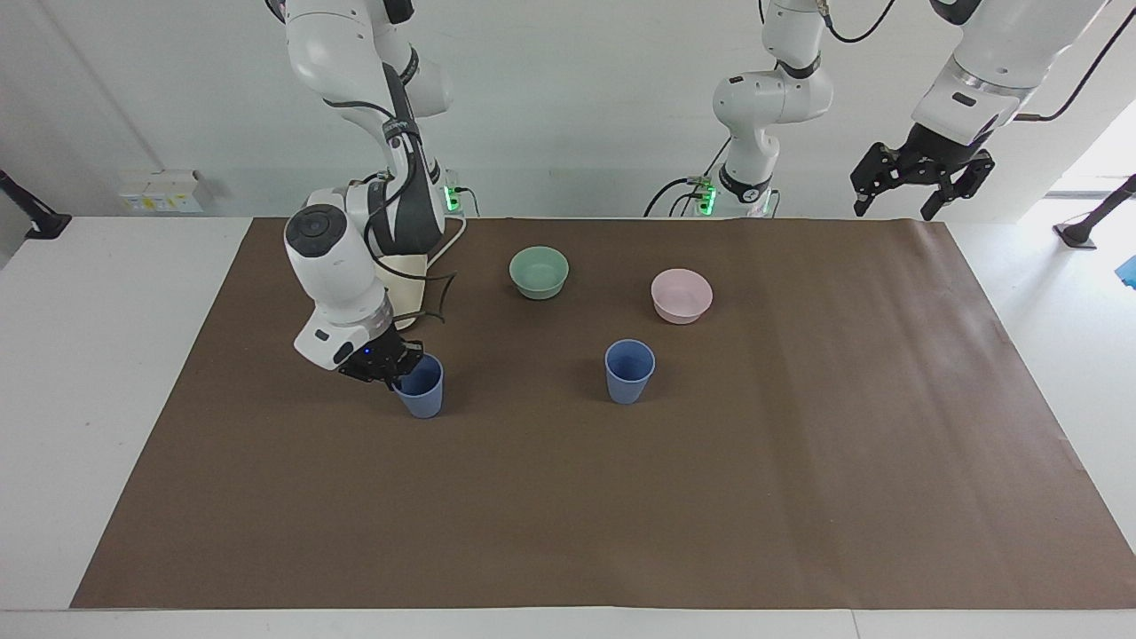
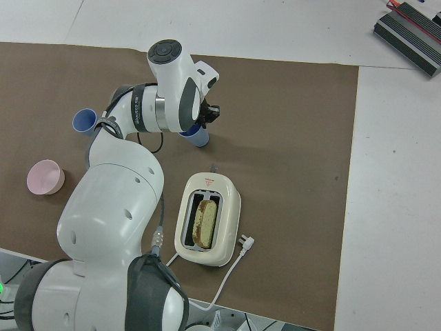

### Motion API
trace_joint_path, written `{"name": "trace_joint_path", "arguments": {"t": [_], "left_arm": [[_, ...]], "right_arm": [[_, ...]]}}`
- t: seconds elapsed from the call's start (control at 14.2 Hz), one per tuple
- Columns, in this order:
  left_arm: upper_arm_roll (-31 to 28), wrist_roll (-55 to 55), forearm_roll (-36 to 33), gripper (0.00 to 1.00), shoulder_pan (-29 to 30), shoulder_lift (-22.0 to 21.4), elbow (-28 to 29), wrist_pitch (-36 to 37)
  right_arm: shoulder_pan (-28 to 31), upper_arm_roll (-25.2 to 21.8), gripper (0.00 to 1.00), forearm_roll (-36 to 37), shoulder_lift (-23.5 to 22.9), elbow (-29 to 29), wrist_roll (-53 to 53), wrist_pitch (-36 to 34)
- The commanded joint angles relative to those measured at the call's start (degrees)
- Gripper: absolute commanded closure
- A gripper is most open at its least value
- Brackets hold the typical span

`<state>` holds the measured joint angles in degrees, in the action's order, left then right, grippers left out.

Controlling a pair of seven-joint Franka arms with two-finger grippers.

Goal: Stack blue cups with both arms
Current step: 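Reach the right gripper to the second blue cup and grasp it, then lift the second blue cup and carry it above the first cup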

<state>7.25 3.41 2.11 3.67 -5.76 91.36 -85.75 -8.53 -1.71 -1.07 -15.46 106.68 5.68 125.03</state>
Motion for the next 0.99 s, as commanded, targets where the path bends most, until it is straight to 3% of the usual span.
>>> {"name": "trace_joint_path", "arguments": {"t": [0.0,0.49,0.92], "left_arm": [[0.66,0.63,0.88,0.0,0.9,-0.92,-0.31,1.11],[0.57,0.37,0.71,0.0,1.07,-0.92,-0.39,1.29],[0.57,0.37,0.71,0.0,1.07,-0.92,-0.48,1.37]], "right_arm": [[-0.43,0.13,1.0,-0.24,0.07,-3.3,-0.49,-0.74],[-0.87,3.81,1.0,-3.93,0.25,-17.89,-13.46,-16.38],[-10.53,5.66,1.0,-3.58,-1.6,-25.38,-34.14,-19.83]]}}
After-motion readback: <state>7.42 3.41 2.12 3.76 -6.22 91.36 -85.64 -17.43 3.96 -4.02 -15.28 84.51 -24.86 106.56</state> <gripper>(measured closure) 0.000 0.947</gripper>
